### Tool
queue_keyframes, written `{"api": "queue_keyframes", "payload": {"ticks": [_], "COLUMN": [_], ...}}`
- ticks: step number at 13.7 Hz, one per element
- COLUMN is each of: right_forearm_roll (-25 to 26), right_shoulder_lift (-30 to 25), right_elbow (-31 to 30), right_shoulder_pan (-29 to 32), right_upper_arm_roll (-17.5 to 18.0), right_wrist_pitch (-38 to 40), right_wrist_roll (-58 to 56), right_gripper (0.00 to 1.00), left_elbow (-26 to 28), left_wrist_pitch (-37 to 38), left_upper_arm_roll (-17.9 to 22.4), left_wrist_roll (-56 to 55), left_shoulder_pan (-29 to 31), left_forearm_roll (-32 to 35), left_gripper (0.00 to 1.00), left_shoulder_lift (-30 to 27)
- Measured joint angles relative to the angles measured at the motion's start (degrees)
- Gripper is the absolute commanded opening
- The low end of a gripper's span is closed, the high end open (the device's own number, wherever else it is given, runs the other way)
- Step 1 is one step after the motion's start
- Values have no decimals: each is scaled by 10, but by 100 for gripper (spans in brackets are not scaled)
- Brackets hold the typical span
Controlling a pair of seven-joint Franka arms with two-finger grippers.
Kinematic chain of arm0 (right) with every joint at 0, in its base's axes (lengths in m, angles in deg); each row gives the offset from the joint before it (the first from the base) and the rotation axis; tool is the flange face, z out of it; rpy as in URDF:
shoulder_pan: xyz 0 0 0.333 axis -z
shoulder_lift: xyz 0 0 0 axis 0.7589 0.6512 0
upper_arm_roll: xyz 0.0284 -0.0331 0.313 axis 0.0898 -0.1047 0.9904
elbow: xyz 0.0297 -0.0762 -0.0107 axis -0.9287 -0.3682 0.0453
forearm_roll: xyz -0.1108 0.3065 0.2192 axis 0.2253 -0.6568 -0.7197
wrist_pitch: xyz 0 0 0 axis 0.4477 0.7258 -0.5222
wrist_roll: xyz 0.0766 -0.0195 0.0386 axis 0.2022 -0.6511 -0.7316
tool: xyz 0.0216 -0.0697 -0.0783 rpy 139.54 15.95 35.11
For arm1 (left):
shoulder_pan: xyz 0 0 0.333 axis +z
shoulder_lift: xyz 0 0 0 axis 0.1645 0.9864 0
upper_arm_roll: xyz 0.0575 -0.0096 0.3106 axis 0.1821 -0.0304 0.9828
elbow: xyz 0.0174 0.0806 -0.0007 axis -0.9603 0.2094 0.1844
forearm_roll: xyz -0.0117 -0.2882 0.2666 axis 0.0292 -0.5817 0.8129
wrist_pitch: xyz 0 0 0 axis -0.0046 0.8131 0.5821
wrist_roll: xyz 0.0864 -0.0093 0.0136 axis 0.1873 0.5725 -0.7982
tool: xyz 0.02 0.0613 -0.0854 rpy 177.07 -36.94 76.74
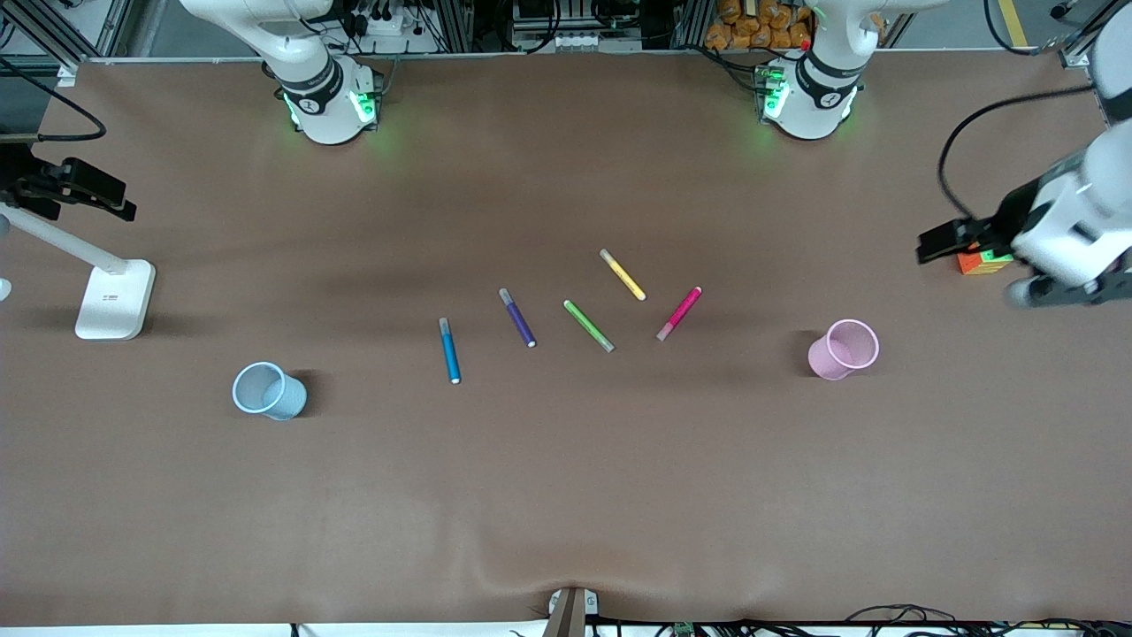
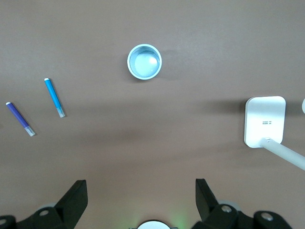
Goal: Place pink and blue markers in matching cups
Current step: 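Reach the left gripper to the pink marker while the right gripper reaches the blue marker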
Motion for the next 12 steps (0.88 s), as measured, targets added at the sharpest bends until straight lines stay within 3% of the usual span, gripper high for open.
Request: {"api": "queue_keyframes", "payload": {"ticks": [7,12], "right_forearm_roll": [-2,-2], "right_shoulder_lift": [0,1], "right_elbow": [-3,-8], "right_shoulder_pan": [-7,-29], "right_upper_arm_roll": [1,2], "right_wrist_pitch": [0,0], "right_wrist_roll": [6,32], "right_gripper": [100,100], "left_elbow": [12,106], "left_wrist_pitch": [-21,-113], "left_upper_arm_roll": [-2,-3], "left_wrist_roll": [-3,-12], "left_shoulder_pan": [-102,-150], "left_forearm_roll": [0,0], "left_gripper": [100,100], "left_shoulder_lift": [87,93]}}
